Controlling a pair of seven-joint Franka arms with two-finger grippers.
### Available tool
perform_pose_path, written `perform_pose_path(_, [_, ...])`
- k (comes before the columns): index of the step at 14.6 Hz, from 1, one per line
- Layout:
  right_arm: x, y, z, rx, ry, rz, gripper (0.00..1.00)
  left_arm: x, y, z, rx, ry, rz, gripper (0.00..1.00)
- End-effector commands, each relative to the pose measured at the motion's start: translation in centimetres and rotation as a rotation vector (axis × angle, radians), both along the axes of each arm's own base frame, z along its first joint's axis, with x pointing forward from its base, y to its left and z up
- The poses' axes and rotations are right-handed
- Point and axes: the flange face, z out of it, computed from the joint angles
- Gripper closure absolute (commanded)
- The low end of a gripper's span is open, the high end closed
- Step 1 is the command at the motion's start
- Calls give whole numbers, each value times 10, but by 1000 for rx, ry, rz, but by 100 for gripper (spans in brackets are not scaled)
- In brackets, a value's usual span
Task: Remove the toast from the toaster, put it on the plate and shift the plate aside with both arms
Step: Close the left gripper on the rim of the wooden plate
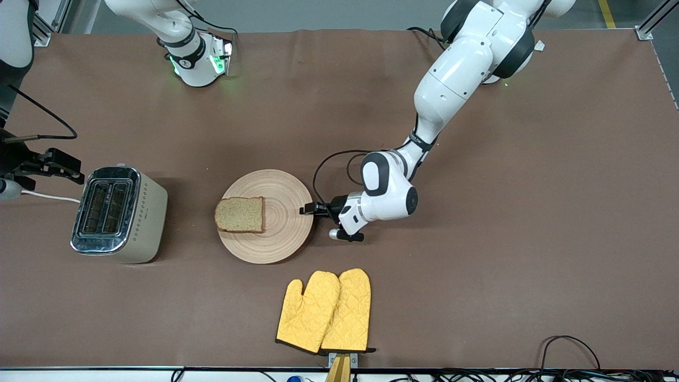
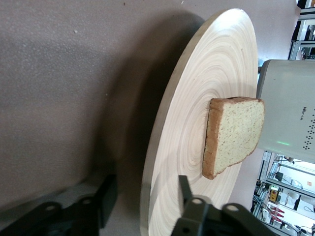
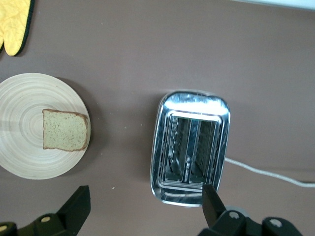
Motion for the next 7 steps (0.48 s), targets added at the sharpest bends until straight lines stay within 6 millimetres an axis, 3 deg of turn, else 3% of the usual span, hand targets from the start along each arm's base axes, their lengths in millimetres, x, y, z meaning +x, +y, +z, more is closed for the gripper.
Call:
perform_pose_path(1, [-1, 2, 5, -13, 7, -75, 0, 4, -2, 0, -16, -25, 11, 100])
perform_pose_path(3, [-1, -5, 5, -12, 6, -87, 0, 4, -2, 2, -16, -29, 11, 100])
perform_pose_path(5, [0, -17, 3, 7, 7, -92, 0, 12, -2, 27, 2, -73, -8, 100])
perform_pose_path(7, [0, -21, 1, 21, 9, -72, 0, 25, 21, 39, 51, -102, -29, 100])
